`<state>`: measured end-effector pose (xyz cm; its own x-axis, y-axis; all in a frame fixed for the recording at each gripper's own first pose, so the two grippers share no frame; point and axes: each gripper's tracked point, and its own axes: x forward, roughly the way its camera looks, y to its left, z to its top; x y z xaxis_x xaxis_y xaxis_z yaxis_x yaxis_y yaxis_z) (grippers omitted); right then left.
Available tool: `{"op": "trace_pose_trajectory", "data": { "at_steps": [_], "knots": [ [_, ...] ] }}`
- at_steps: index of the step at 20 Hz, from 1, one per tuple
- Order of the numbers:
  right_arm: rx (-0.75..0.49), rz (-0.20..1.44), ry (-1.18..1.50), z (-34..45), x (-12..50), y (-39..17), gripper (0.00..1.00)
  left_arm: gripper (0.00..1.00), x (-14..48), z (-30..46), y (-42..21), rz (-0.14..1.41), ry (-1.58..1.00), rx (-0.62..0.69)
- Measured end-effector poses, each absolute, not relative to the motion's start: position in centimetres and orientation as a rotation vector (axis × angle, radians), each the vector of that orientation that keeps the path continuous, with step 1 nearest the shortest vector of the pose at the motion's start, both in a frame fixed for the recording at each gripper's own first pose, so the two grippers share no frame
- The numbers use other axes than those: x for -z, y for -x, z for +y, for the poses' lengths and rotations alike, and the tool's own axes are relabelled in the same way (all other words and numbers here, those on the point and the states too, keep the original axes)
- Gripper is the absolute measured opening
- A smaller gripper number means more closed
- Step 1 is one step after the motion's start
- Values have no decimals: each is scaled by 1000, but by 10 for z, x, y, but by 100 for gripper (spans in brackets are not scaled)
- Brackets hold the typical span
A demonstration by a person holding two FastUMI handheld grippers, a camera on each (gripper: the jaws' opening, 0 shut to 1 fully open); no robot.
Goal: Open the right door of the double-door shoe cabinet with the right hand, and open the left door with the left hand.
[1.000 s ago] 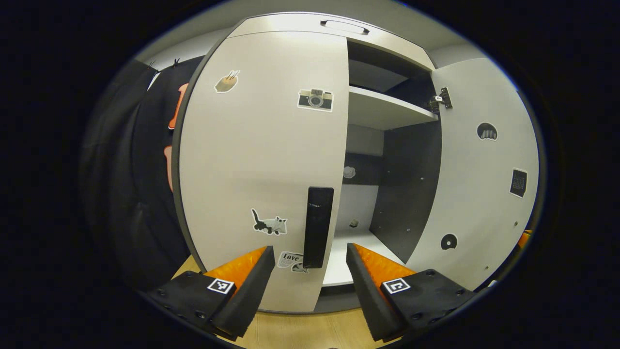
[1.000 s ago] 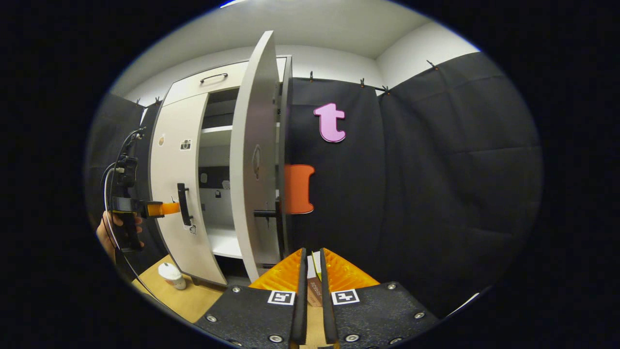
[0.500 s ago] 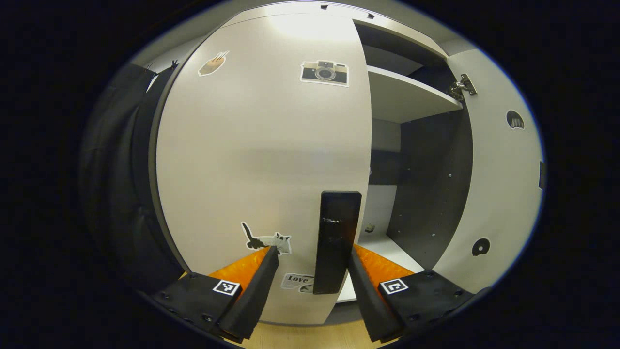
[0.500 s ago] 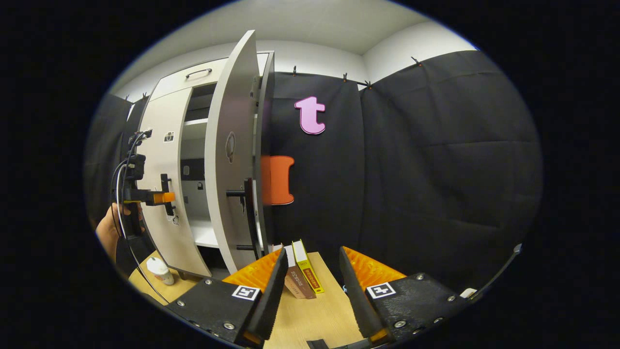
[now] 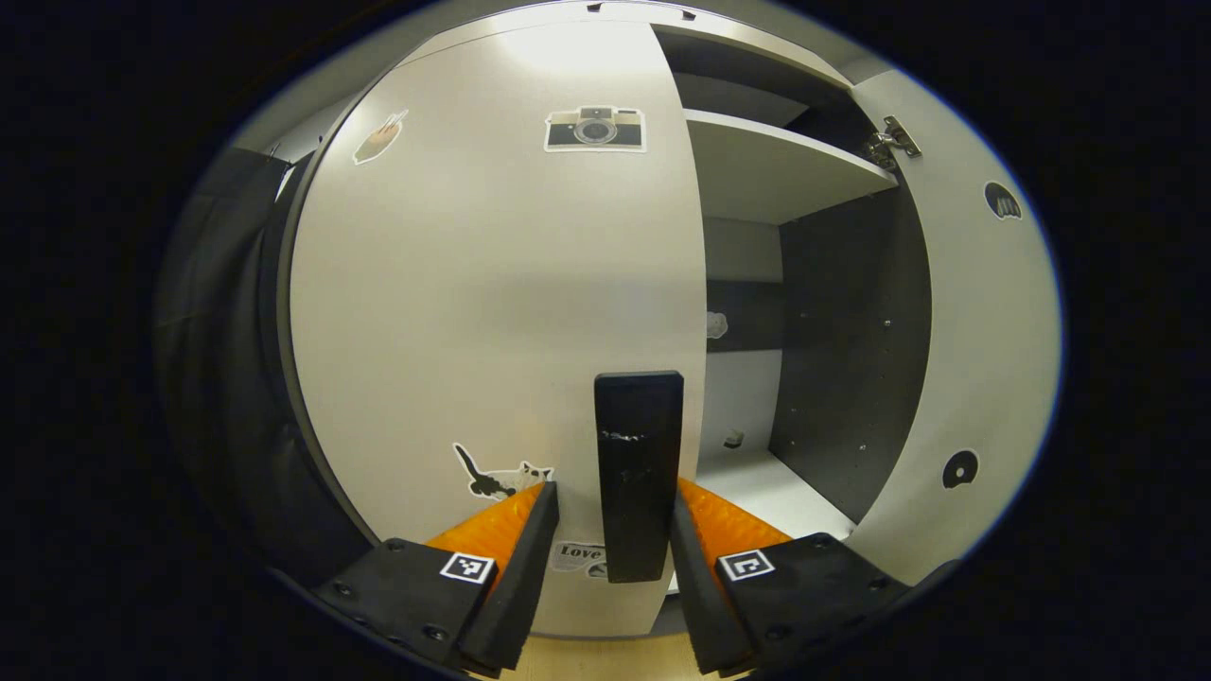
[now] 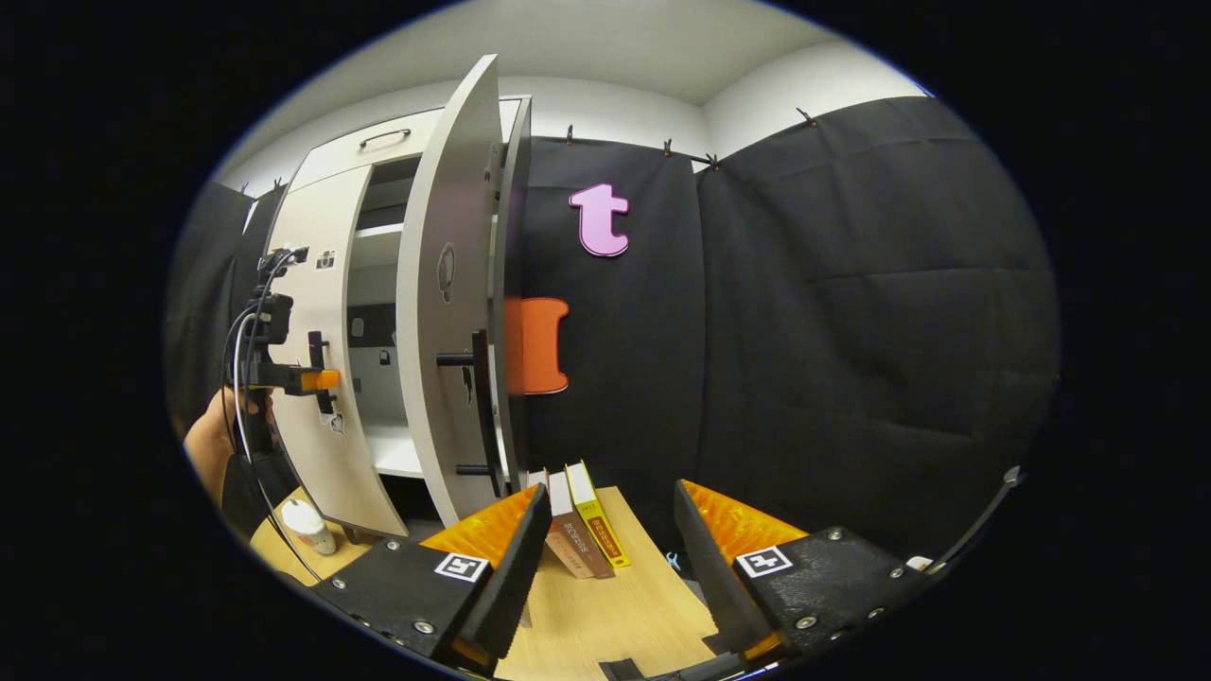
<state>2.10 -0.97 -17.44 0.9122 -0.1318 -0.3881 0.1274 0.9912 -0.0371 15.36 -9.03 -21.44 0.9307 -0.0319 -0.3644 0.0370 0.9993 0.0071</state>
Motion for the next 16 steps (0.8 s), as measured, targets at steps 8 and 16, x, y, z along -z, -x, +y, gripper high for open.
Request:
{"op": "trace_pose_trajectory", "data": {
  "at_steps": [8, 16],
  "knots": [
    [71, 388, 4, 1, 174, -15, 80, 32, 216, -93, -150, 413, 39, 44],
    [37, 372, -36, 5, 174, -19, 80, 28, 212, -87, -139, 376, 4, -1]
  ]
}}
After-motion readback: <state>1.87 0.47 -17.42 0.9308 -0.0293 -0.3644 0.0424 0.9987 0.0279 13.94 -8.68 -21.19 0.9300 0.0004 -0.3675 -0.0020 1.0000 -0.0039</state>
